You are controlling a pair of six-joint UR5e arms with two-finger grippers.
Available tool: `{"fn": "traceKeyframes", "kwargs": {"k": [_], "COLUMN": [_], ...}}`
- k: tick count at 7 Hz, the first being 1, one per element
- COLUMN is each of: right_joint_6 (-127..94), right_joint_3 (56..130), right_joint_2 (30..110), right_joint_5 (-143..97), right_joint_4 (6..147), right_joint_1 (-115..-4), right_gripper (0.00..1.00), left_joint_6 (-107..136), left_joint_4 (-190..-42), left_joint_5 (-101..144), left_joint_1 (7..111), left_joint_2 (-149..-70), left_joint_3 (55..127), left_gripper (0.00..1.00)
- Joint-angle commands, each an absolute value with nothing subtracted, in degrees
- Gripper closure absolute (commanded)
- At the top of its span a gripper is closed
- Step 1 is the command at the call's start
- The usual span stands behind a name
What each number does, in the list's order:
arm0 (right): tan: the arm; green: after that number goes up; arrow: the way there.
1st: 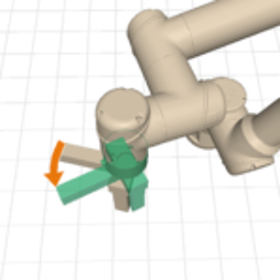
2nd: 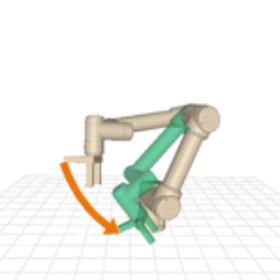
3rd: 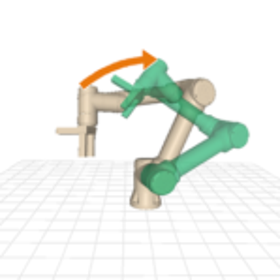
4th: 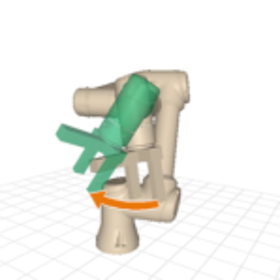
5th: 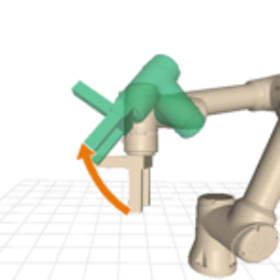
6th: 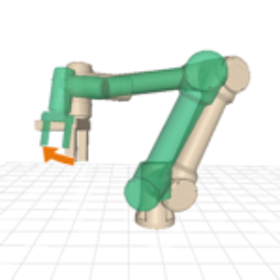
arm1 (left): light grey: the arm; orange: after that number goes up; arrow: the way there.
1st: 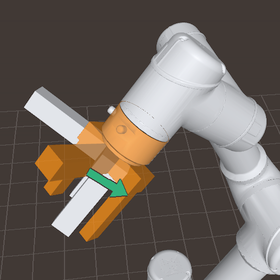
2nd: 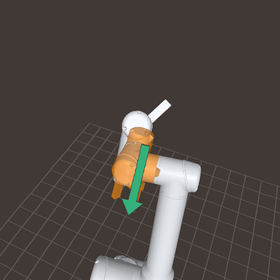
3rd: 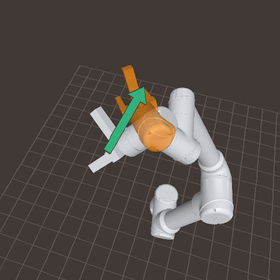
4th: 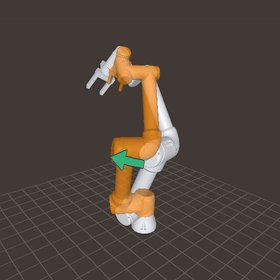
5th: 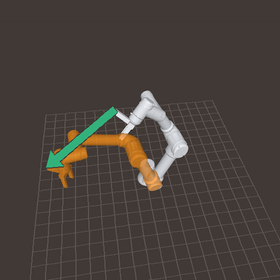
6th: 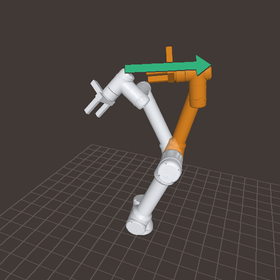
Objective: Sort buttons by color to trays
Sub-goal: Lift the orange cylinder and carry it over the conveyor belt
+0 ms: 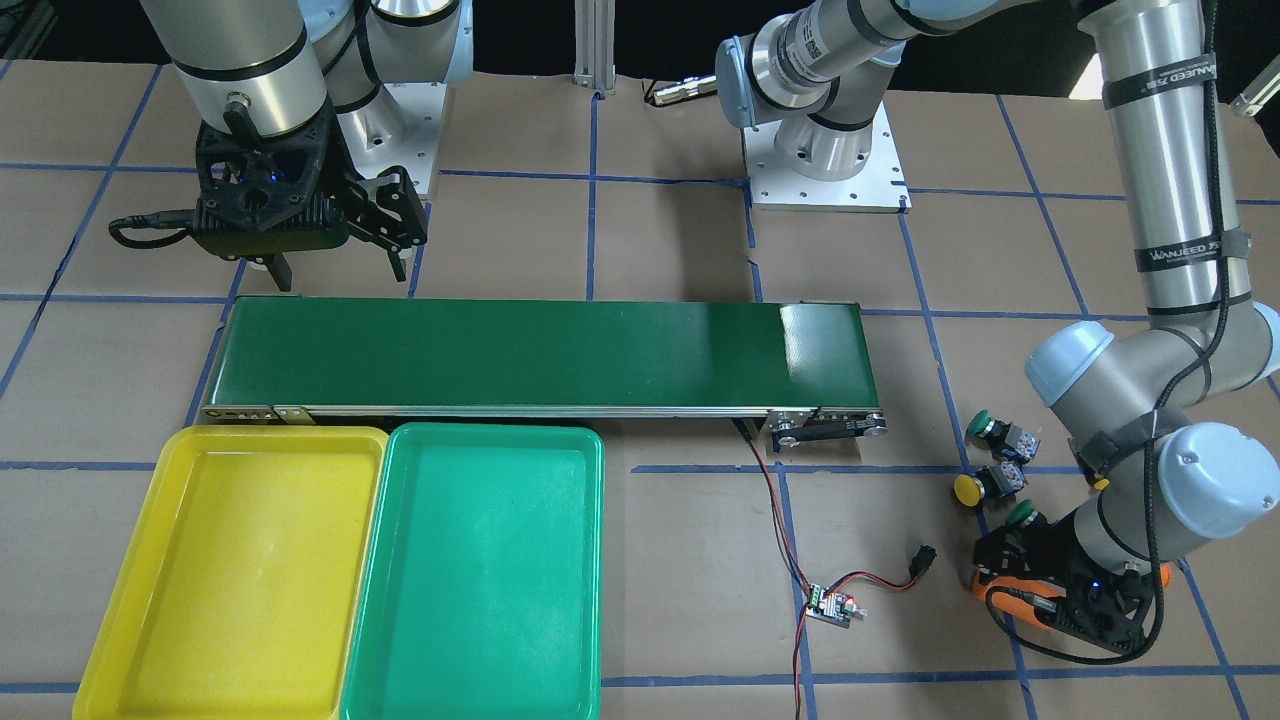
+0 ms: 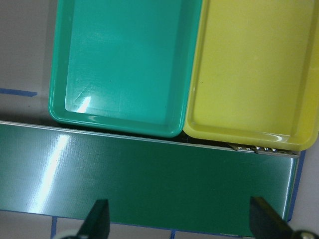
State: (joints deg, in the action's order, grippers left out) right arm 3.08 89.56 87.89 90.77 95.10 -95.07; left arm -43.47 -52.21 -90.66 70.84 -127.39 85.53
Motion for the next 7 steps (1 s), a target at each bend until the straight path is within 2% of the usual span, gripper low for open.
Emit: {"fn": "traceKeyframes", "kwargs": {"k": [1,2,3,4,5,7], "right_joint_6": [3.08,3.08,3.08,3.08,3.08,3.08], "right_joint_3": [89.56,89.56,89.56,89.56,89.56,89.56], "right_joint_2": [87.89,87.89,87.89,87.89,87.89,87.89], "right_joint_5": [90.70,90.70,90.70,90.70,90.70,90.70], "right_joint_4": [95.10,95.10,95.10,95.10,95.10,95.10], "right_joint_1": [-95.01,-95.01,-95.01,-95.01,-95.01,-95.01], "right_gripper": [0.00,0.00,0.00,0.00,0.00,0.00], "left_joint_6": [-43.51,-42.81,-42.54,-42.63,-42.63,-35.14], "left_joint_4": [-52.21,-52.21,-52.38,-52.82,-53.52,-65.76], "left_joint_5": [-90.62,-90.35,-90.53,-91.05,-90.88,-90.70], "left_joint_1": [70.84,70.84,70.84,70.84,70.93,72.32], "left_joint_2": [-127.70,-128.31,-128.58,-128.32,-126.58,-118.44], "left_joint_3": [85.95,85.78,85.09,85.17,85.60,85.34], "left_gripper": [0.00,0.00,0.15,0.83,1.00,1.00]}}
